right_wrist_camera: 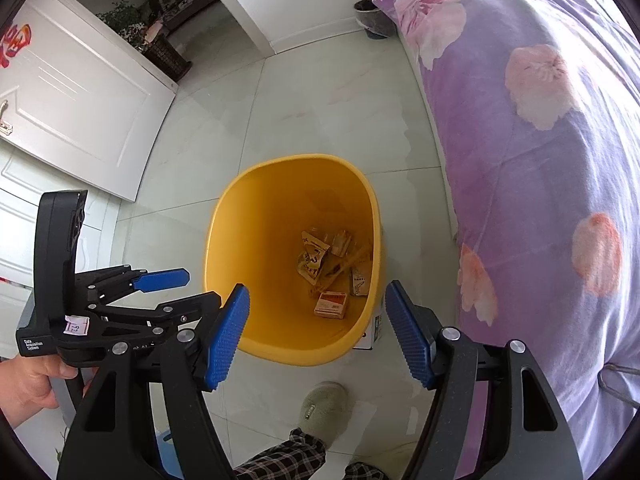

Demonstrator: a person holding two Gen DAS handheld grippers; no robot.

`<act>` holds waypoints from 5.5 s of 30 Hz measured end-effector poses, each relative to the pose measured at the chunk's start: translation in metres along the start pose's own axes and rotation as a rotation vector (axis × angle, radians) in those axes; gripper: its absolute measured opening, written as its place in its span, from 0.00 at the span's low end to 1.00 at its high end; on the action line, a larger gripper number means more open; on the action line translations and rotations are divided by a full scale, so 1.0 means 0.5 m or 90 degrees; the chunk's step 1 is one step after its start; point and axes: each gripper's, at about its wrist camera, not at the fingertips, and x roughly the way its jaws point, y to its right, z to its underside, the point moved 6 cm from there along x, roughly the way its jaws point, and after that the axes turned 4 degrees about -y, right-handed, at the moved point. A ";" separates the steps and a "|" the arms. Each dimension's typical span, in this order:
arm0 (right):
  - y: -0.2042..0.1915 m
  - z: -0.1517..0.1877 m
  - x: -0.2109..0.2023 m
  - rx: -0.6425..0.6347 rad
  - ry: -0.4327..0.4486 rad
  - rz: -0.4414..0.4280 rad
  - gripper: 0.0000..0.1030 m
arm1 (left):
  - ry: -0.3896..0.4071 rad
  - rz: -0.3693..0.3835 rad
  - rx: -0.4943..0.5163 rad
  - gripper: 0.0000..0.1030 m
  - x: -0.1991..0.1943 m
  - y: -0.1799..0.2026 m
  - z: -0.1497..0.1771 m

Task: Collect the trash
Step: 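Open both tools to drop the strip box and medicine box into the bin, then move both open tools back toward the lap table, then grasp the crumpled white paper bag with the left tool while the right tool grasps the clear plastic bag, then carry the paper bag and plastic bag in both tools over the yellow bin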

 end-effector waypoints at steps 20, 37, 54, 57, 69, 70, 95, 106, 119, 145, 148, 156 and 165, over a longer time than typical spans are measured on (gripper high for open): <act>-0.061 0.011 -0.184 0.021 0.069 -0.014 0.69 | 0.024 -0.005 0.010 0.62 -0.141 0.041 0.034; -0.038 0.173 -0.624 0.148 0.249 0.114 0.71 | 0.080 0.055 0.228 0.62 -0.412 0.310 0.044; 0.147 0.524 -0.884 0.422 0.395 0.302 0.71 | 0.073 0.133 0.539 0.62 -0.463 0.729 0.155; 0.187 0.575 -0.914 0.459 0.412 0.323 0.71 | 0.061 0.137 0.588 0.62 -0.449 0.806 0.191; 0.352 0.744 -0.986 0.566 0.444 0.354 0.71 | 0.018 0.139 0.734 0.64 -0.367 1.073 0.319; 0.363 0.751 -0.988 0.572 0.443 0.353 0.71 | 0.018 0.139 0.744 0.64 -0.360 1.096 0.324; 0.589 0.597 -0.971 0.522 0.435 0.297 0.72 | 0.097 0.023 0.560 0.69 -0.325 1.104 0.109; 0.681 0.528 -0.943 0.522 0.410 0.246 0.33 | 0.087 0.041 0.584 0.70 -0.320 1.128 0.118; 0.595 0.694 -0.968 0.564 0.409 0.266 0.37 | 0.069 0.051 0.611 0.70 -0.285 1.173 0.111; 0.607 0.691 -0.944 0.600 0.398 0.311 0.69 | 0.099 0.056 0.621 0.78 -0.274 1.201 0.082; 0.613 0.680 -0.935 0.599 0.385 0.333 0.69 | 0.104 0.042 0.627 0.76 -0.263 1.212 0.079; 0.614 0.673 -0.925 0.596 0.370 0.380 0.69 | 0.124 0.009 0.660 0.61 -0.264 1.211 0.072; 0.603 0.675 -0.927 0.592 0.377 0.358 0.39 | 0.126 0.013 0.666 0.55 -0.269 1.200 0.070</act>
